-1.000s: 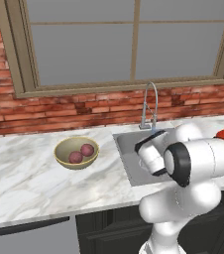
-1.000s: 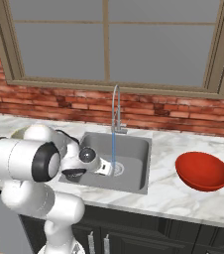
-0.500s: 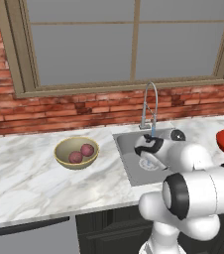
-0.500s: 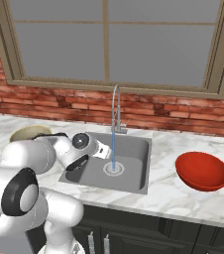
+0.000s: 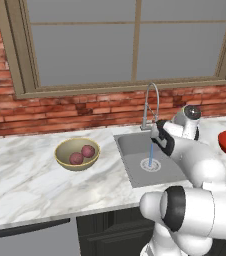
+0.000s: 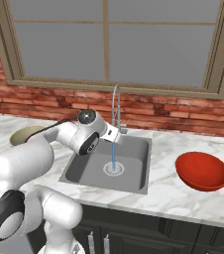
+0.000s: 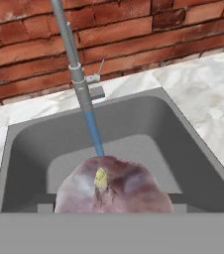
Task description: Pick the onions from the sink and place them in one bowl. Place the garlic in the other bowl. Then turn off the sink faucet.
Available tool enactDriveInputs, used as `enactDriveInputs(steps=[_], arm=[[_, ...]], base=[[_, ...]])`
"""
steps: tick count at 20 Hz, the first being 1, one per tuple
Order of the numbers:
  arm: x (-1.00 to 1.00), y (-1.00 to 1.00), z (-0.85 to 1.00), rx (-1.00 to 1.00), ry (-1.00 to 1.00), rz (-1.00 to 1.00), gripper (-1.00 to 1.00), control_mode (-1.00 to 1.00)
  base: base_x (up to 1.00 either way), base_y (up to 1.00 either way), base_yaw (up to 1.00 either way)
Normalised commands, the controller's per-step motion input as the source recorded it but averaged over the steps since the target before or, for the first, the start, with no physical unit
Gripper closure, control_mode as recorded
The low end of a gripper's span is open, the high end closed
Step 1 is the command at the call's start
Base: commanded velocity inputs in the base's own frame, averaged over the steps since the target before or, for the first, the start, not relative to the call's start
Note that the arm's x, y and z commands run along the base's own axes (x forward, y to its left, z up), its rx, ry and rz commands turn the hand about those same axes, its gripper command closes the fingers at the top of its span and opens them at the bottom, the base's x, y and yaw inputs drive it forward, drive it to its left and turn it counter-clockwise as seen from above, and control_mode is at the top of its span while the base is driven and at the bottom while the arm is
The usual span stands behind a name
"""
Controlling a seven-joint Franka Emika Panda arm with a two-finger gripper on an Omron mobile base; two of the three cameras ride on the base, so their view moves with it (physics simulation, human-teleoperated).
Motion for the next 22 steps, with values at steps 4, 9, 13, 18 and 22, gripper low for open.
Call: enactDriveInputs(steps=[4, 9, 13, 18, 22], arm=[[-0.23, -0.39, 0.49, 0.00, 0.14, -0.01, 1.00, -1.00], [-0.23, -0.41, 0.28, 0.00, 0.14, -0.07, 1.00, -1.00], [-0.15, -0.37, 0.07, 0.00, 0.02, -0.09, 1.00, -1.00], [-0.10, -0.29, 0.00, 0.00, 0.00, -0.08, 1.00, -1.00], [-0.11, -0.27, -0.09, 0.00, -0.03, -0.07, 1.00, -1.00]], base=[[0.00, 0.00, 0.00], [0.00, 0.00, 0.00], [0.00, 0.00, 0.00], [0.00, 0.00, 0.00], [0.00, 0.00, 0.00]])
